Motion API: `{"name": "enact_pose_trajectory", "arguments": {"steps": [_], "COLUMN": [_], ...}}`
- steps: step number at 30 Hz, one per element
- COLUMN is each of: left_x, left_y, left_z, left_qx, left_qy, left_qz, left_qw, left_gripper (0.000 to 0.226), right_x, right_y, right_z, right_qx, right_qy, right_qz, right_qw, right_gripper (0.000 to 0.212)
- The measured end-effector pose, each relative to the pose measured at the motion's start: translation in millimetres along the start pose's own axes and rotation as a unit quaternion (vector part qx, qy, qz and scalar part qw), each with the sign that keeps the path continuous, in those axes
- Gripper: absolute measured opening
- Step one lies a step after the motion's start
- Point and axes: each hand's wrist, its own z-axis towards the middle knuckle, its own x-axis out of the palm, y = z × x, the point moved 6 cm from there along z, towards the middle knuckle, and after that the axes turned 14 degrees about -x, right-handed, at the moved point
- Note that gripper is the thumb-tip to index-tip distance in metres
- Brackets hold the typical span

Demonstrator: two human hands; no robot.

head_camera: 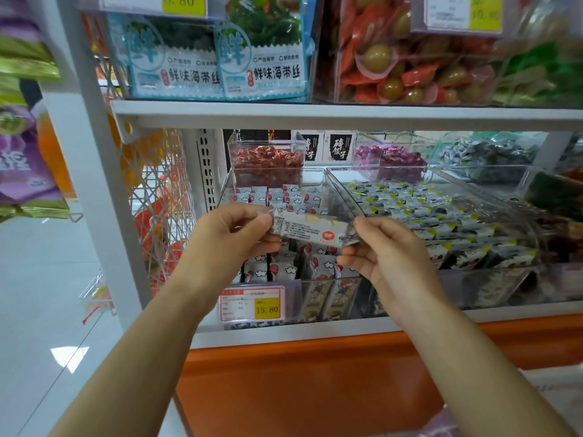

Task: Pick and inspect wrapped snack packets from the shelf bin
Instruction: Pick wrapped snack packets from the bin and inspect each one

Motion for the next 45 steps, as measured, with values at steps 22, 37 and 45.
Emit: {"name": "enact_pose_trajectory", "arguments": {"steps": [22, 37, 45], "left_x": [40.7, 43.4, 34.1], "left_y": [-2.0, 42.3, 42.4], "left_z": [151.0, 204.7, 183.9], "left_qx": [0.071, -0.035, -0.027], "left_qy": [-0.023, 0.008, 0.014], "left_qz": [0.58, 0.707, 0.748], "left_qw": [0.811, 0.706, 0.664], "left_gripper": [0.04, 0.074, 0.076], "right_x": [25.7, 72.6, 109.8], "right_y": [-11.0, -39.0, -44.2], "right_z": [129.8, 185.5, 193.7], "right_qx": [-0.075, -0.125, -0.236], "right_qy": [-0.013, 0.026, 0.157], "right_qz": [-0.2, -0.276, -0.4], "right_qw": [0.977, 0.953, 0.872], "right_gripper": [0.023, 0.021, 0.025]}}
